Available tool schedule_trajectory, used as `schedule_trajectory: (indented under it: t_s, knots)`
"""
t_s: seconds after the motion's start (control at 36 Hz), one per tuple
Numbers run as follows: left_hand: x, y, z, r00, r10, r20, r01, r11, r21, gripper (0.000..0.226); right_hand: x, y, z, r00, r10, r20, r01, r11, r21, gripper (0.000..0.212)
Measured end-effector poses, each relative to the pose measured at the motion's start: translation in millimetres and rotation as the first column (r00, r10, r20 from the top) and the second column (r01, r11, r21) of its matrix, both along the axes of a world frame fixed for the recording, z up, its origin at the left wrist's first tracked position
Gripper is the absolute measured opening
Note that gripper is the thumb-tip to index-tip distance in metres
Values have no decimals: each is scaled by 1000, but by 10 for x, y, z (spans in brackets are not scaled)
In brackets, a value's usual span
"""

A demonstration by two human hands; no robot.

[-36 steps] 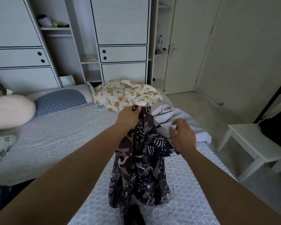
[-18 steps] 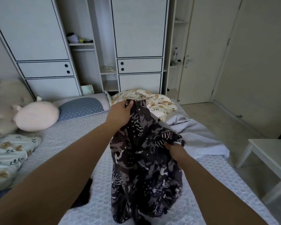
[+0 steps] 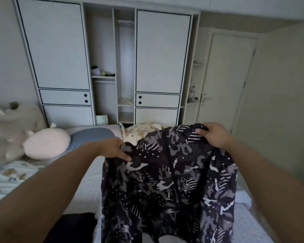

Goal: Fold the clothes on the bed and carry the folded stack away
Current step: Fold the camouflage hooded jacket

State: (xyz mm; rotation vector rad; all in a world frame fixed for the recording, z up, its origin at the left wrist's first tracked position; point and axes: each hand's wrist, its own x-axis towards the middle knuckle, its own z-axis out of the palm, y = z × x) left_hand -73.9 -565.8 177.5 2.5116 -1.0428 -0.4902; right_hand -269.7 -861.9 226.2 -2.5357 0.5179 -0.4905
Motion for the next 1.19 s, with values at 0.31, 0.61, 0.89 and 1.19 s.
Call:
schedule_trajectory:
  t_s: [0.31, 0.61, 0.89, 1.19]
  knots:
    - [32, 91, 568, 631, 650, 424, -335, 721, -606, 25, -395, 253, 667, 999, -29, 42, 36, 986, -166, 33]
    - [51, 469, 547, 683, 91, 725, 102, 971, -217, 18, -982, -50, 168, 878, -437, -194, 331, 848, -414, 22]
    - [-629, 765, -34, 559, 6, 829, -111, 992, 68, 30, -1238, 206, -628, 750, -531, -395, 252, 781, -571, 32]
    - [-1866, 1001, -733, 783, 611, 115, -622, 773, 126, 27, -1616, 557, -1298, 912, -303, -276, 410, 700, 585, 25]
